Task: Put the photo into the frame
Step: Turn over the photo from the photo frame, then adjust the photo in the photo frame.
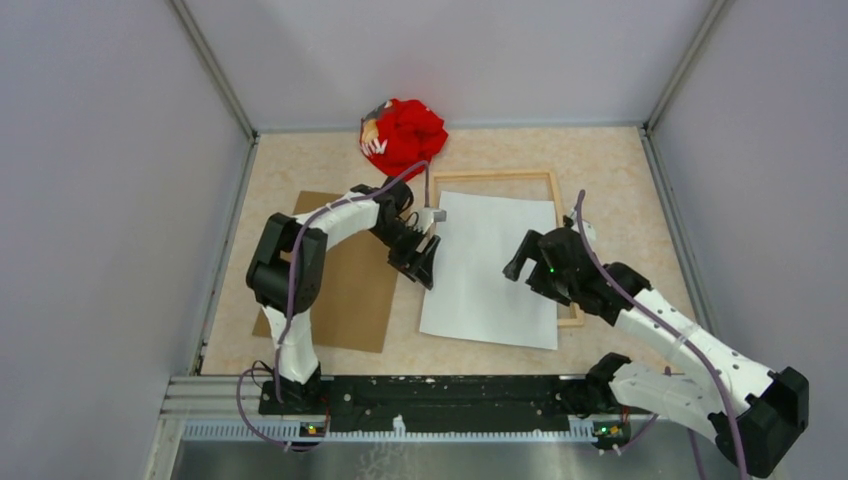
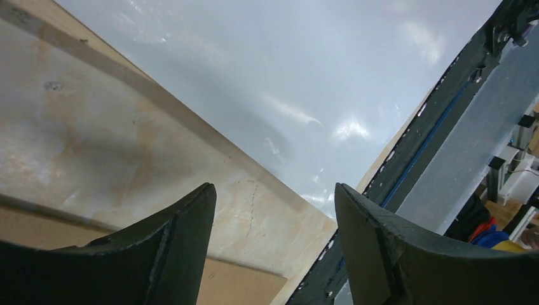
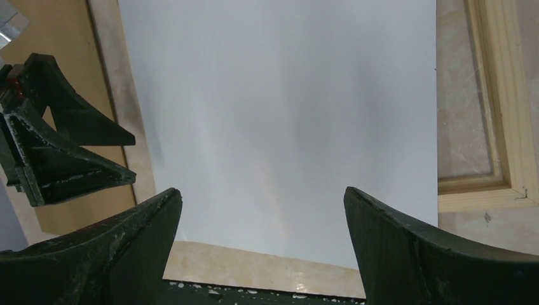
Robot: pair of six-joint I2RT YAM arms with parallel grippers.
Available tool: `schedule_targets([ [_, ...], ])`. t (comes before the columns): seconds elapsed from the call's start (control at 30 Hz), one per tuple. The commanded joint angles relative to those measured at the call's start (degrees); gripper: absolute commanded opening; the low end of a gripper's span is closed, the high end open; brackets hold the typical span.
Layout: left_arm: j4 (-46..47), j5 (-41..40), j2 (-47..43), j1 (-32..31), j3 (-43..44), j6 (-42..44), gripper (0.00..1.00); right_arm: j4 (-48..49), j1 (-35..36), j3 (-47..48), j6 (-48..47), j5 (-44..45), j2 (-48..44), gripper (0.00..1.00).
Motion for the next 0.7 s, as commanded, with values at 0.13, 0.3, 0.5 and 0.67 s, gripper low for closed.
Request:
schedule_targets([
  [0.13,2.4,6.0,4.1,0.1,1.6,-2.1,0.68,1.7,-0.4,0.6,-0.3,0.3,-2.0,0.99],
  [0.3,2.9,7.4,6.4,0.1,3.4,-3.2,0.55,2.5,-0.3,-0.6,0.1,-0.1,-2.4,0.99],
  [0.5,2.6,10.0,6.6,0.2,3.9,-2.6,0.31,2.6,-0.3,-0.9,0.4,-0.4,-2.9,0.99],
  [0.67,2.7,12.2,6.0,0.3,3.6,-3.2,0.11,1.7,-0.3,-0.4,0.0,0.1,-2.8,0.99],
])
